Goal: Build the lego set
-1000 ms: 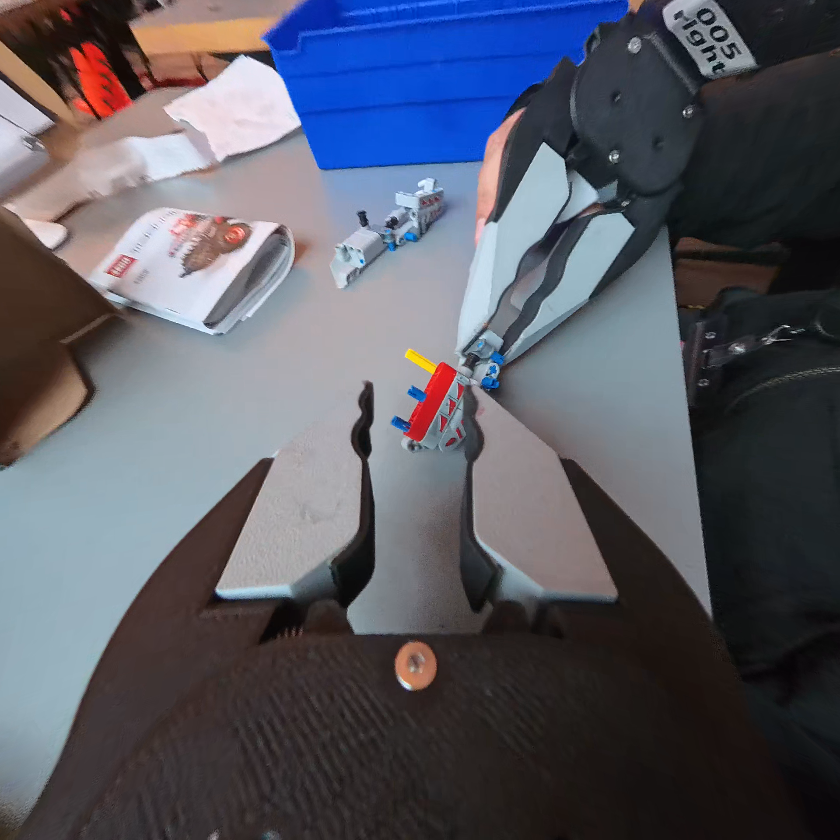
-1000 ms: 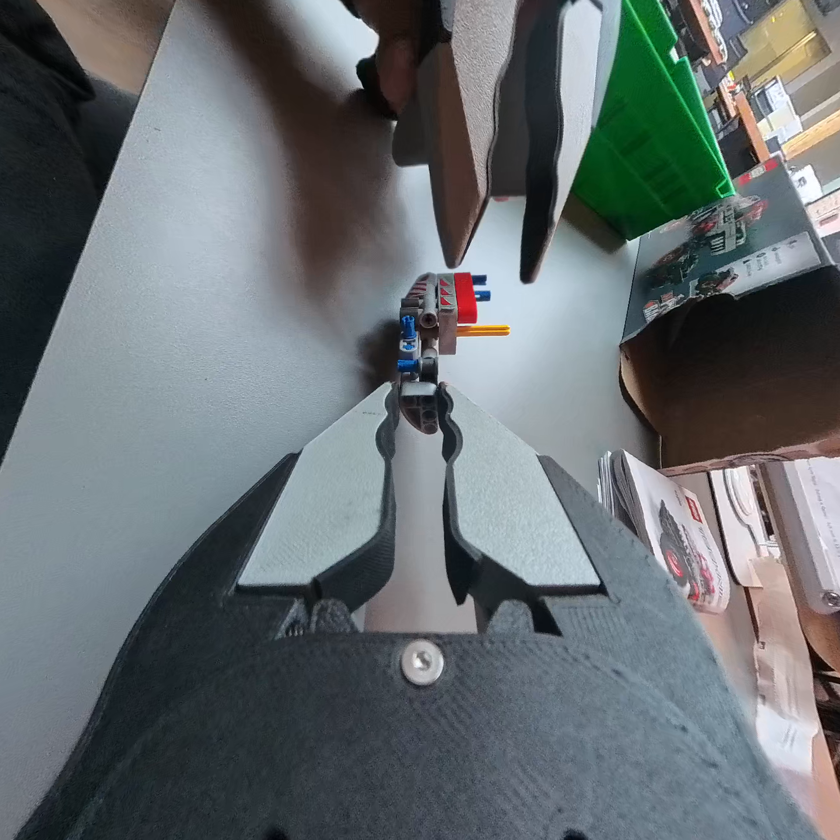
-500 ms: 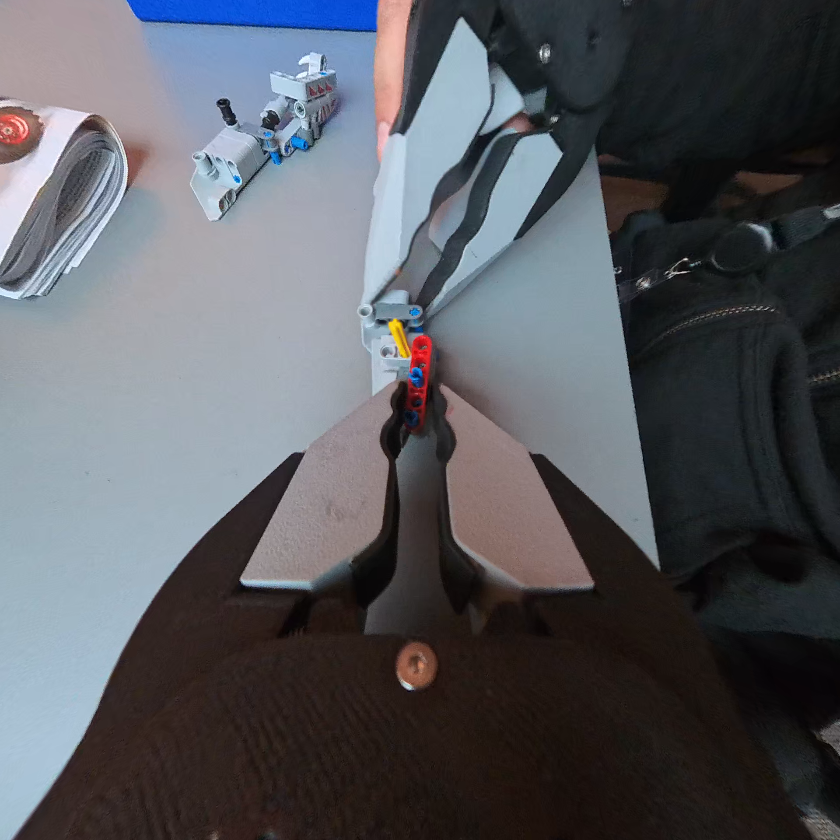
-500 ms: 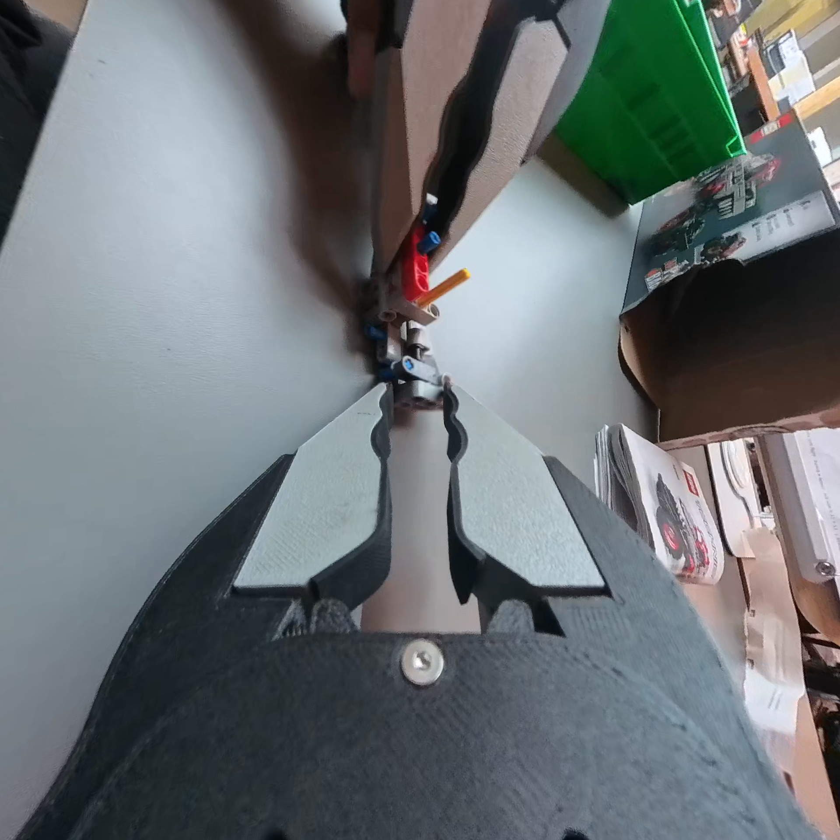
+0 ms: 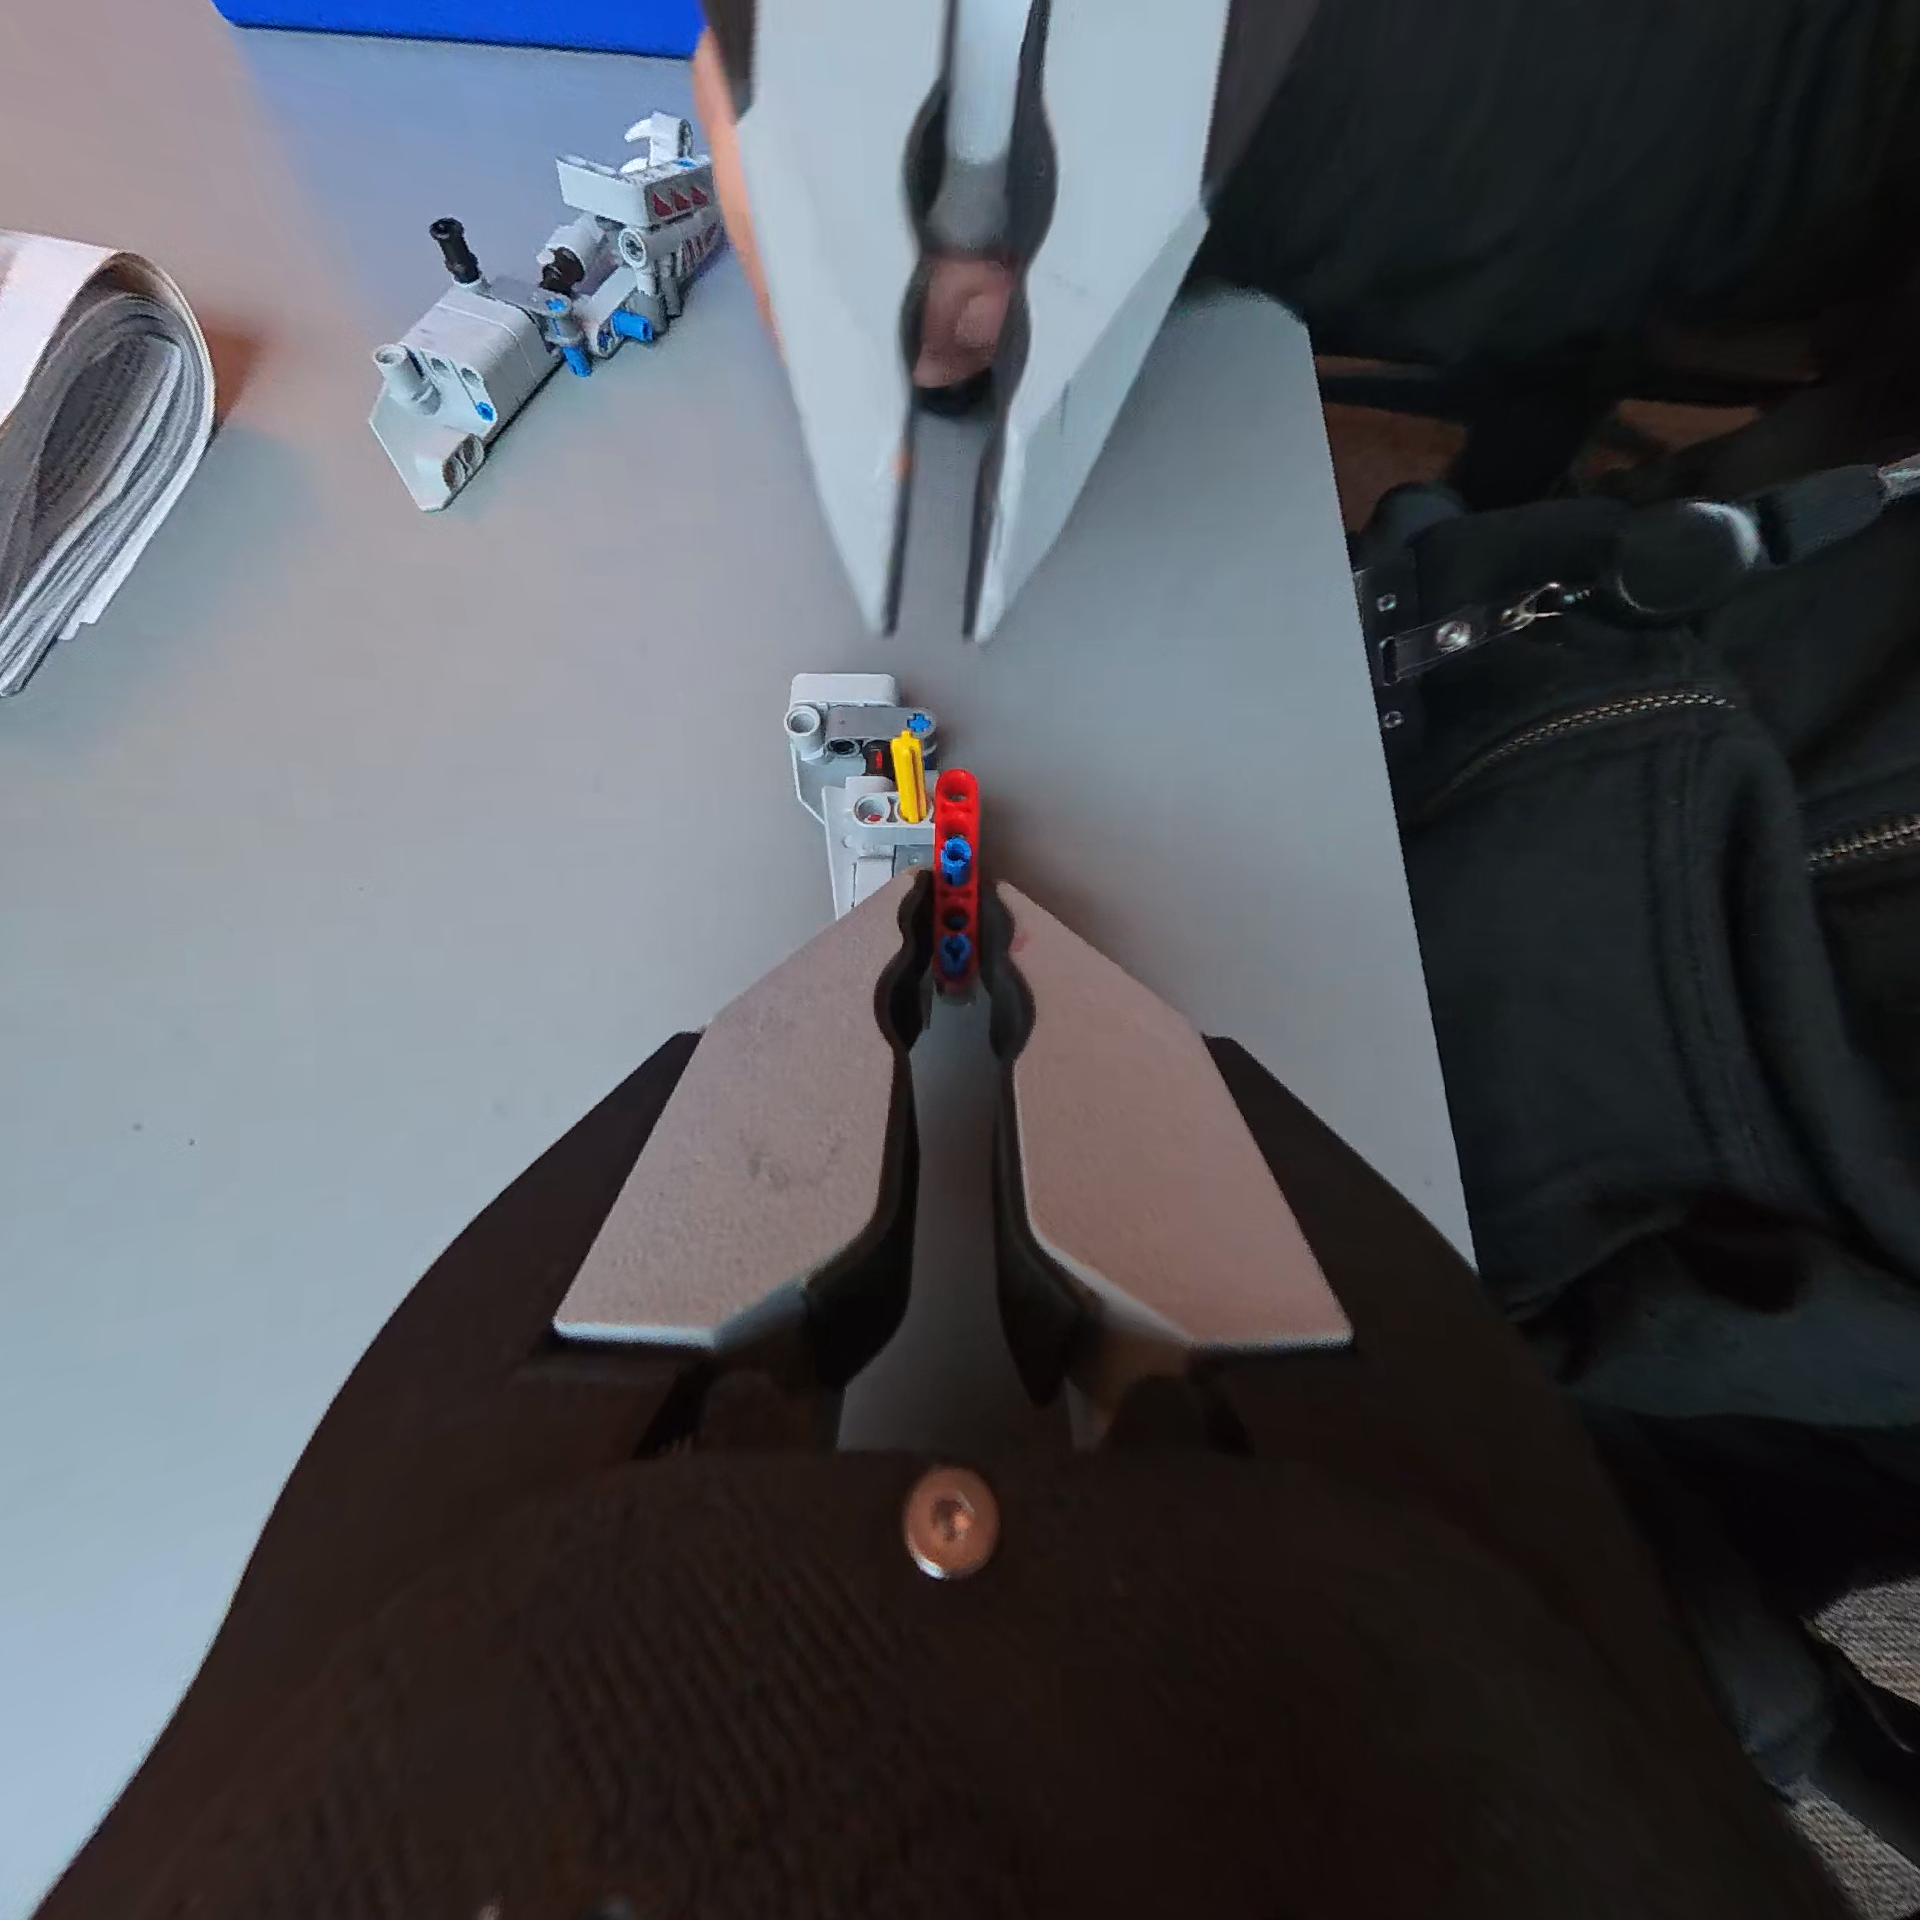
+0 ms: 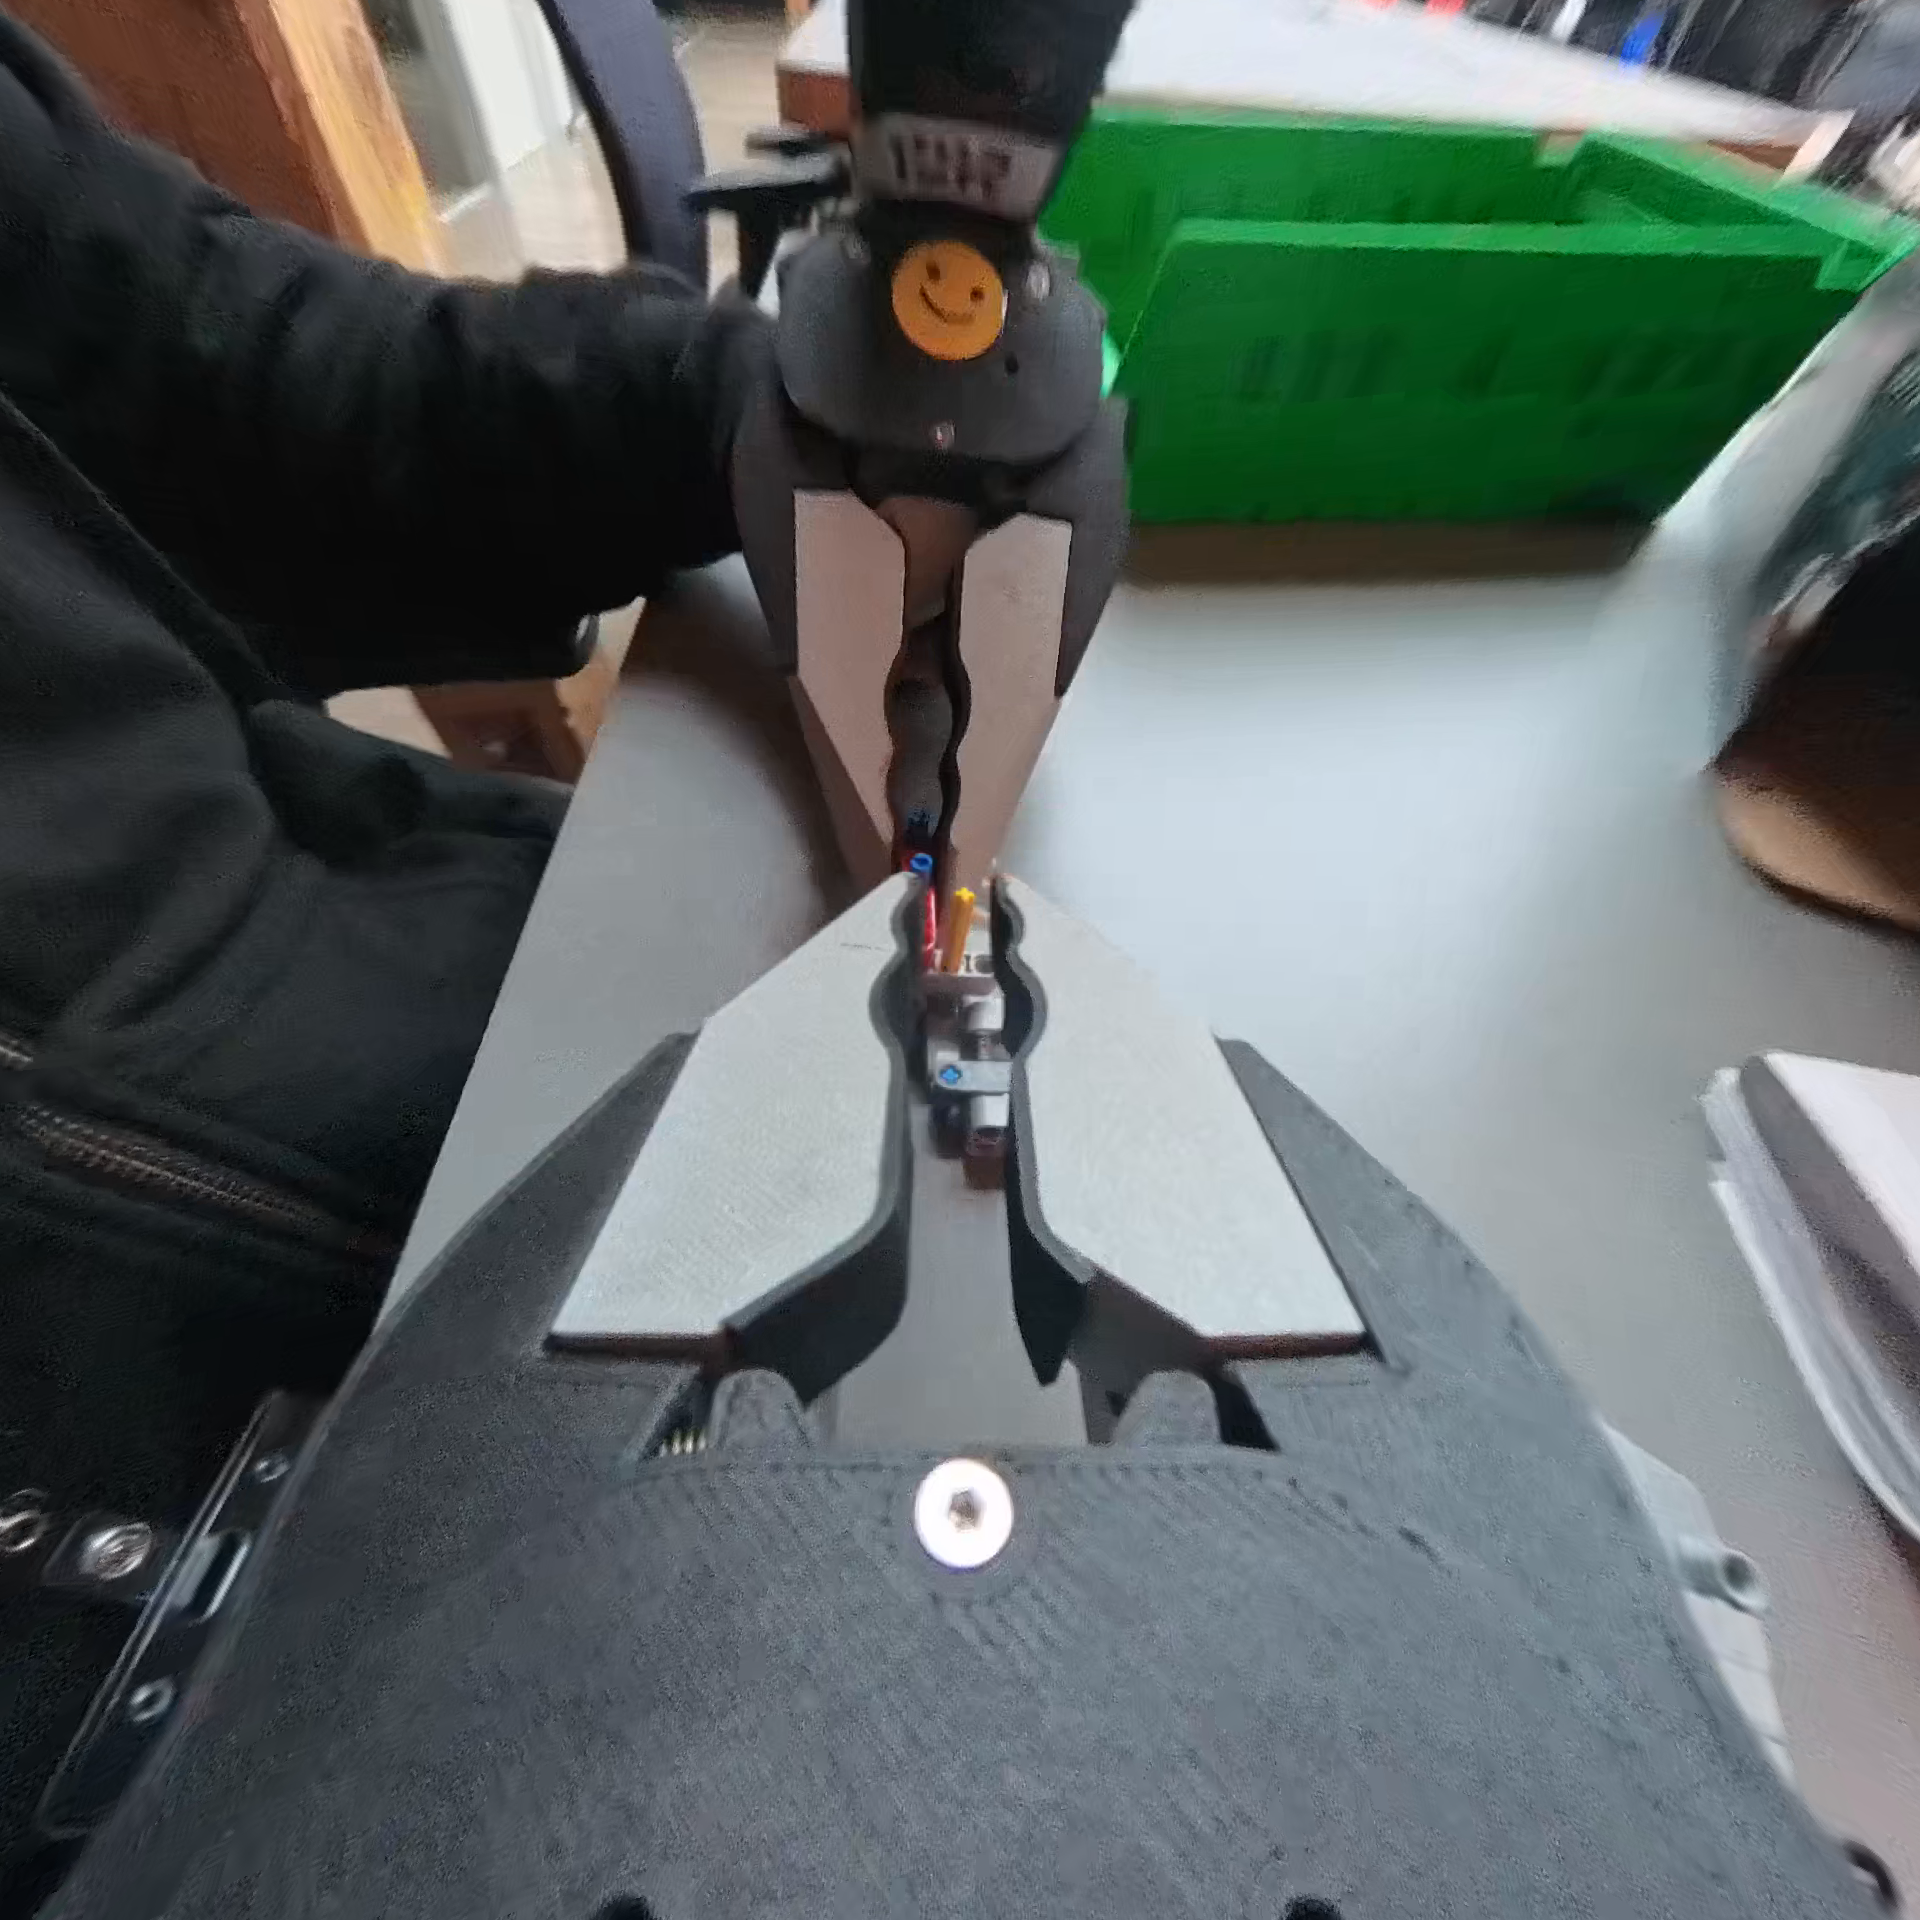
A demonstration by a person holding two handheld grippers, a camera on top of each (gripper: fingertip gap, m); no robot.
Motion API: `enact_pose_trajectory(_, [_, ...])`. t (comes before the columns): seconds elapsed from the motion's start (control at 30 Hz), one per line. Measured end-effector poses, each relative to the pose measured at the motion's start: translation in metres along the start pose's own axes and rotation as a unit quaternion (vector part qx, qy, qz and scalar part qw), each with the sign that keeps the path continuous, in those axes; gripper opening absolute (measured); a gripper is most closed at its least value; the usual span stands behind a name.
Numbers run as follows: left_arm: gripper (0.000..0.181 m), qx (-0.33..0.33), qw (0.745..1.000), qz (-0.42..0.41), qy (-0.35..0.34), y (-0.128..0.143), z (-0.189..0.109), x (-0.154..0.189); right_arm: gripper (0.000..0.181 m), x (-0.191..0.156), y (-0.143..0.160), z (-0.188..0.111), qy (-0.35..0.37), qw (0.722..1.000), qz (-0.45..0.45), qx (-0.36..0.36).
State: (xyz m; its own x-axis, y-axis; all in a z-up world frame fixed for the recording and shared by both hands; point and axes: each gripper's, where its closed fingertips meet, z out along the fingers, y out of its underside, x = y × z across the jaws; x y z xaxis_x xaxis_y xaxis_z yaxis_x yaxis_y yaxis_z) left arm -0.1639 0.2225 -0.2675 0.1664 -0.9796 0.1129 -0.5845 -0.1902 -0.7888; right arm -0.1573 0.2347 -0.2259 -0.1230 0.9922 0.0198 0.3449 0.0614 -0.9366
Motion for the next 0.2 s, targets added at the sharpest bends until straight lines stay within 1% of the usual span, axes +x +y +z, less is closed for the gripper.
enact_pose_trajectory(0.03, [0.006,0.0,1.0,0.001,-0.001,0.0,0.0,0.0,0.014,0.001,0.005,0.004,-0.009,1.0,0.014,-0.019])
enact_pose_trajectory(0.1, [0.006,0.0,1.0,0.004,-0.005,0.0,0.0,-0.001,0.019,0.002,0.01,0.011,-0.021,0.999,0.025,-0.041])
enact_pose_trajectory(0.13, [0.006,0.0,1.0,0.005,-0.005,0.0,0.0,-0.001,0.018,0.002,0.01,0.013,-0.024,0.998,0.025,-0.047])
enact_pose_trajectory(0.17, [0.006,0.0,1.0,0.004,-0.005,0.0,0.0,-0.001,0.007,0.003,0.012,0.014,-0.025,0.998,0.022,-0.053])
enact_pose_trajectory(0.2, [0.006,0.0,1.0,0.006,-0.005,0.0,0.0,-0.001,0.002,0.003,0.014,0.017,-0.027,0.998,0.019,-0.062])
